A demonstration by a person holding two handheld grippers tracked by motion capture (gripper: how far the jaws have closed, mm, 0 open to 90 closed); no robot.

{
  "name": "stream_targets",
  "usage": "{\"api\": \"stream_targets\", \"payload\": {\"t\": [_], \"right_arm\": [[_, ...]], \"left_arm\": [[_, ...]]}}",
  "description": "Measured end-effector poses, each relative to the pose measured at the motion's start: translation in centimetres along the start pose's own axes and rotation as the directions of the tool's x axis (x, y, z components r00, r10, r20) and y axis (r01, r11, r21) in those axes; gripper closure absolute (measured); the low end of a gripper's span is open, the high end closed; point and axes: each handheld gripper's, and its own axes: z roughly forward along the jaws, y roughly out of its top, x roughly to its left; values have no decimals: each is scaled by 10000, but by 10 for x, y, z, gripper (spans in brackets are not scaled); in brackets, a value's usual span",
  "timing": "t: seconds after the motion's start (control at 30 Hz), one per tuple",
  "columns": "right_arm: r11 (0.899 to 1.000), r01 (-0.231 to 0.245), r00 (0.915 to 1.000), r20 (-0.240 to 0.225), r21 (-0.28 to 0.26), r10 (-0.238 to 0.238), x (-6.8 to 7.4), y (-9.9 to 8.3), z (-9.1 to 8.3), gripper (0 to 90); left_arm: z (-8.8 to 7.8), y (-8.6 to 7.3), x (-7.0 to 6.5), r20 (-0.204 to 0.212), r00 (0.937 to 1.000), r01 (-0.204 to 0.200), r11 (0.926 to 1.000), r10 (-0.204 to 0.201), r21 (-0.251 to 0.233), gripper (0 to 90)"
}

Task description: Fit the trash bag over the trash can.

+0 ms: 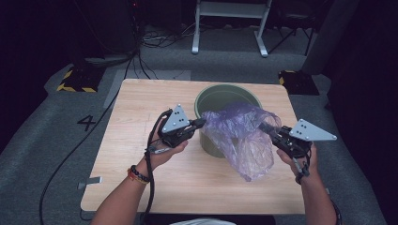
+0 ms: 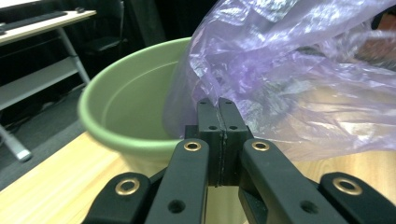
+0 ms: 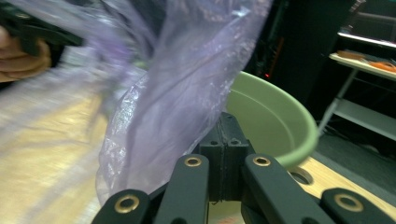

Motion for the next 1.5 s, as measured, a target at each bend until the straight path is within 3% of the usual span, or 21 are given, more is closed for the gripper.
{"api": "stream_targets", "payload": {"t": [0.3, 0.4, 0.53, 0.6, 0.67, 0.77, 0.83, 0.87, 1.07, 1.27, 1.4, 1.5], "right_arm": [[9981, -438, 9958, 822, 445, 400, -20, -8, 5, 900], [9967, -586, 9939, 969, 571, 528, -26, -12, 7, 900], [9953, -455, 9906, 1326, 852, 339, -30, -19, 10, 900], [9946, -616, 9908, 1254, 830, 509, -31, -22, 11, 900], [9943, -646, 9913, 1199, 846, 542, -30, -24, 12, 900], [9949, -508, 9928, 1125, 869, 409, -26, -23, 12, 900], [9952, -478, 9938, 1044, 853, 388, -23, -23, 12, 900], [9952, -420, 9938, 1059, 883, 325, -22, -22, 12, 900], [9955, -312, 9952, 948, 889, 227, -18, -21, 13, 900], [9966, -170, 9963, 850, 806, 101, -13, -20, 14, 889], [9965, -229, 9968, 781, 805, 166, -13, -20, 13, 886], [9967, -174, 9972, 744, 788, 115, -13, -21, 12, 886]], "left_arm": [[-10, -14, 18, -428, 9990, 150, 9999, -150, 13, 900], [-12, -20, 25, -453, 9983, 374, 9993, -375, -37, 900], [-14, -28, 32, -562, 9964, 628, 9980, -632, -90, 896], [-16, -30, 33, -696, 9940, 835, 9963, -847, -198, 824], [-18, -30, 32, -1002, 9885, 1114, 9935, -1132, -231, 590], [-26, -31, 24, -569, 9860, 1548, 9873, -1567, -368, 262], [-32, -34, 15, -126, 9897, 1420, 9890, -1426, -424, 214], [-36, -36, 11, -93, 9905, 1371, 9897, -1376, -414, 187], [-46, -40, -16, 474, 9894, 1387, 9901, -1376, -203, 157], [-31, -29, -35, 1020, 9891, 1062, 9943, -1066, 94, 149], [-13, -24, -46, 743, 9948, 669, 9971, -694, 353, 155], [-4, -19, -51, 808, 9946, 634, 9975, -656, 296, 155]]}}
